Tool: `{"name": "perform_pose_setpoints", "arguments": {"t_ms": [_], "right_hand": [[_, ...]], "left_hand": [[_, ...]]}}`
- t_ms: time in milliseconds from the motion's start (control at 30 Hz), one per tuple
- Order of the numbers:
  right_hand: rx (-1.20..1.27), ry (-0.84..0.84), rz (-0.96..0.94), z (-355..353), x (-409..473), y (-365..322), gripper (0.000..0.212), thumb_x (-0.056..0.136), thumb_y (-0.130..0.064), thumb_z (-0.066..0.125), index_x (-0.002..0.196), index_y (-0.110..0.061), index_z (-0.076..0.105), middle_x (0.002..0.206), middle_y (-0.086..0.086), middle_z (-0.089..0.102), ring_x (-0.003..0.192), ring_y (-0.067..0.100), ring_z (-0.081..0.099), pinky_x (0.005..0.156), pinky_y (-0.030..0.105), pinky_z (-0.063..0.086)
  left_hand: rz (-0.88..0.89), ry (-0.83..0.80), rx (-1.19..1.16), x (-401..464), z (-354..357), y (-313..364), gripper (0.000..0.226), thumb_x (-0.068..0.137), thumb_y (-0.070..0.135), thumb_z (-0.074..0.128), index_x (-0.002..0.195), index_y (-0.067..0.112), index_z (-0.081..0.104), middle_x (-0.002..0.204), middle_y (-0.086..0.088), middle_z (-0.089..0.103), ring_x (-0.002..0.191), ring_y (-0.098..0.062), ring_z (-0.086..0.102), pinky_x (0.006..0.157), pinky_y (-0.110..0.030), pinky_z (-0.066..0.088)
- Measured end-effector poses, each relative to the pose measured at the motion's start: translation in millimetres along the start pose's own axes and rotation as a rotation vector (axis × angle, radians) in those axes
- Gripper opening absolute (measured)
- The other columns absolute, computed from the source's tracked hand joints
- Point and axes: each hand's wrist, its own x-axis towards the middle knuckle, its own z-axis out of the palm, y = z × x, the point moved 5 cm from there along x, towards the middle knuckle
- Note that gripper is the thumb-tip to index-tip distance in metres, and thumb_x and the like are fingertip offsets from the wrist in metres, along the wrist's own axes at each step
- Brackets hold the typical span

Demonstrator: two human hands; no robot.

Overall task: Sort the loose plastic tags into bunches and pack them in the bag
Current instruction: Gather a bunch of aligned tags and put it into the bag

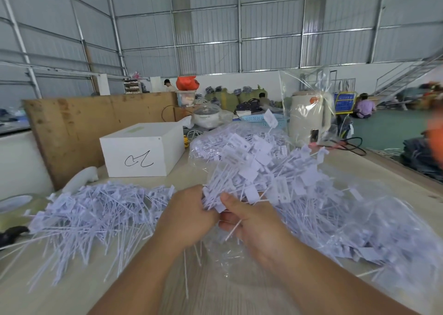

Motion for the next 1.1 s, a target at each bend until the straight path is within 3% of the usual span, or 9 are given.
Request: {"name": "perform_pose_setpoints", "arguments": {"t_ms": [167,300,367,433,700,767,900,1000,1100], "right_hand": [[-0.062,-0.051,0.051,8.2,0.6,8.8,0.035,0.097,-0.036,0.055,0.109,-0.005,0.067,0.089,0.012,0.073,0.072,0.020,0.069,0.068,0.035,0.057],[-0.076,-0.105,0.164,10.4,-3.1,15.3,0.046,0.097,-0.047,0.049,0.094,-0.005,0.069,0.074,0.008,0.071,0.064,0.021,0.069,0.069,0.039,0.057],[-0.124,-0.102,0.200,9.4,-3.8,16.8,0.050,0.095,-0.052,0.049,0.097,-0.007,0.069,0.081,0.012,0.073,0.068,0.025,0.069,0.079,0.047,0.057],[-0.185,-0.104,0.217,9.9,-3.9,17.7,0.053,0.095,-0.056,0.047,0.111,-0.008,0.065,0.097,0.016,0.072,0.076,0.026,0.070,0.084,0.050,0.057],[-0.360,-0.170,0.219,14.8,-13.9,-1.1,0.032,0.095,-0.046,0.053,0.115,-0.021,0.056,0.106,0.006,0.062,0.089,0.023,0.064,0.085,0.042,0.057],[-0.544,-0.241,0.152,16.9,-20.7,-14.8,0.012,0.092,-0.037,0.060,0.096,-0.026,0.062,0.098,0.004,0.064,0.086,0.023,0.064,0.087,0.043,0.055],[-0.962,-0.320,-0.080,18.8,-34.1,-41.0,0.025,0.087,-0.034,0.062,0.082,-0.009,0.064,0.079,0.013,0.066,0.070,0.022,0.063,0.064,0.037,0.051],[-0.897,-0.361,-0.236,21.2,-46.9,-68.0,0.020,0.087,-0.036,0.061,0.077,-0.019,0.066,0.077,0.004,0.070,0.061,0.012,0.069,0.055,0.034,0.054],[-0.815,-0.197,-0.480,7.4,-49.9,-95.5,0.017,0.087,-0.028,0.061,0.072,-0.021,0.063,0.064,-0.001,0.065,0.049,0.012,0.059,0.047,0.030,0.046]], "left_hand": [[-0.045,-0.121,-0.044,-2.0,2.1,3.1,0.020,0.062,0.039,0.064,0.077,0.026,0.063,0.072,0.015,0.068,0.062,0.002,0.062,0.057,-0.024,0.047],[-0.105,-0.309,-0.202,-4.5,0.4,3.3,0.029,0.059,0.030,0.063,0.085,0.020,0.066,0.064,0.013,0.064,0.055,-0.001,0.056,0.053,-0.020,0.040],[-0.119,-0.407,-0.280,-6.4,0.6,2.2,0.028,0.064,0.025,0.069,0.092,0.021,0.068,0.067,0.015,0.065,0.056,-0.001,0.058,0.050,-0.016,0.040],[-0.090,-0.461,-0.339,-7.5,3.7,3.8,0.032,0.069,0.015,0.077,0.099,0.022,0.070,0.086,0.009,0.074,0.075,-0.009,0.070,0.063,-0.018,0.050],[-0.095,-0.209,-0.271,2.8,1.6,-8.1,0.021,0.071,0.014,0.082,0.086,0.024,0.072,0.085,0.006,0.075,0.078,-0.006,0.070,0.068,-0.021,0.051],[-0.143,-0.179,-0.212,5.6,-5.1,-18.1,0.020,0.071,0.015,0.082,0.087,0.022,0.071,0.085,0.005,0.075,0.079,-0.010,0.069,0.069,-0.025,0.049],[-0.158,-0.153,-0.094,8.2,-16.0,-32.4,0.017,0.073,0.022,0.082,0.084,0.022,0.070,0.081,0.005,0.073,0.069,-0.005,0.066,0.058,-0.016,0.043],[-0.176,-0.164,-0.092,7.8,-15.3,-35.9,0.016,0.073,0.022,0.083,0.083,0.022,0.070,0.074,0.008,0.072,0.065,-0.003,0.065,0.059,-0.015,0.045],[-0.201,-0.165,-0.097,6.8,-14.8,-39.0,0.015,0.074,0.022,0.082,0.079,0.025,0.069,0.069,0.015,0.070,0.058,0.005,0.061,0.052,-0.007,0.041]]}}
